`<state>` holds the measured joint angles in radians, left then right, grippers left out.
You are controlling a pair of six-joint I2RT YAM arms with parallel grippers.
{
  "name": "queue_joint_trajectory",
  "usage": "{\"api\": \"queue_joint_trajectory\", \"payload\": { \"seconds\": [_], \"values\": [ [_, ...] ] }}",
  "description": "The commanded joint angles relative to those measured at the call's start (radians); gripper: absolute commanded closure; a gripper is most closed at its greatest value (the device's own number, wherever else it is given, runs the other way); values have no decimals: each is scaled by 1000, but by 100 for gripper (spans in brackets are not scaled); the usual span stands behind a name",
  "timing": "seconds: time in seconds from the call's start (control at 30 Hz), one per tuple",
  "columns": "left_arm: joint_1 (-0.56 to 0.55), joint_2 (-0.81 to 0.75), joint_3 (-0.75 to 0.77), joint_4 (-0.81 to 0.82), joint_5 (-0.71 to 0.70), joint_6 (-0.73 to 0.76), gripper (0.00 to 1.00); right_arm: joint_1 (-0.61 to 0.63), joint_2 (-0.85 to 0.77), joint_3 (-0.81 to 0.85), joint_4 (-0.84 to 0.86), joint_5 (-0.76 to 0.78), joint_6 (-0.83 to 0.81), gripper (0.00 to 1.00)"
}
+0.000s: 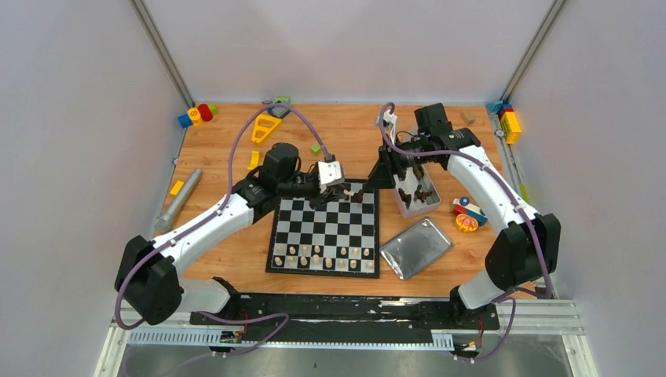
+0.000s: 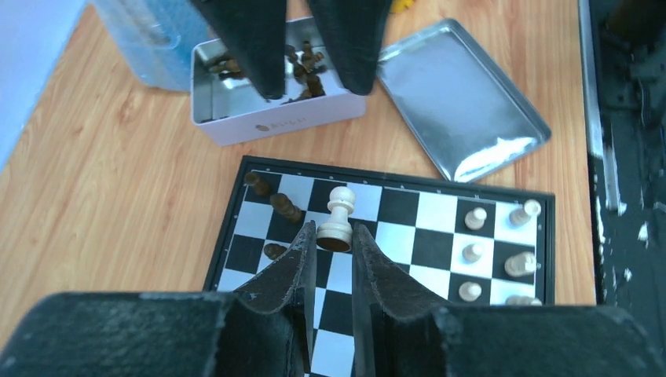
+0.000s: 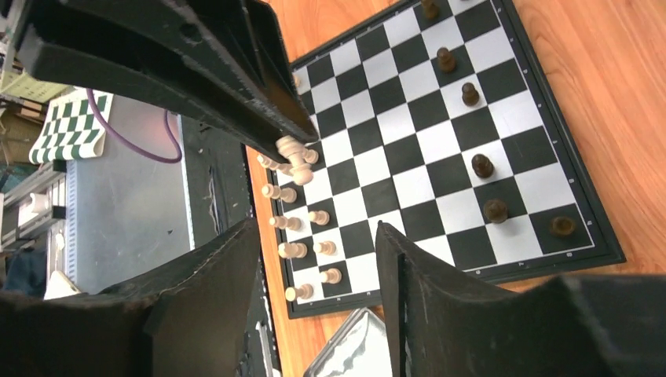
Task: Set up the chess pieces on the board
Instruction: Place the chess piece on the chessboard.
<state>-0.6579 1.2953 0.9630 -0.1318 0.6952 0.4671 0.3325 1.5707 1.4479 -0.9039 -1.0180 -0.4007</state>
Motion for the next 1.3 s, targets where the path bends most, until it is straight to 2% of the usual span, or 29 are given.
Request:
{"api": "queue_joint_trajectory", "payload": {
  "seconds": [0.0, 0.2, 0.3, 0.57, 0.77, 1.0, 1.27],
  "values": [
    [25, 21, 26, 173, -42, -295, 100, 0, -54, -62, 252, -54, 195, 42],
    [54, 39, -12, 336, 35, -490, 100, 0, -35, -101, 368, -95, 306, 42],
    [59, 44, -31, 386, 63, -532, 100, 1, -23, -105, 380, -129, 324, 44],
    [62, 47, -53, 441, 102, -552, 100, 0, -12, -109, 407, -146, 345, 46],
    [62, 46, -60, 465, 102, -565, 100, 1, 4, -98, 406, -177, 347, 60],
    [61, 43, -63, 464, 70, -559, 100, 2, -6, -115, 407, -220, 333, 64],
    [61, 43, -60, 463, 55, -558, 100, 18, -6, -119, 405, -239, 324, 73]
  ]
}}
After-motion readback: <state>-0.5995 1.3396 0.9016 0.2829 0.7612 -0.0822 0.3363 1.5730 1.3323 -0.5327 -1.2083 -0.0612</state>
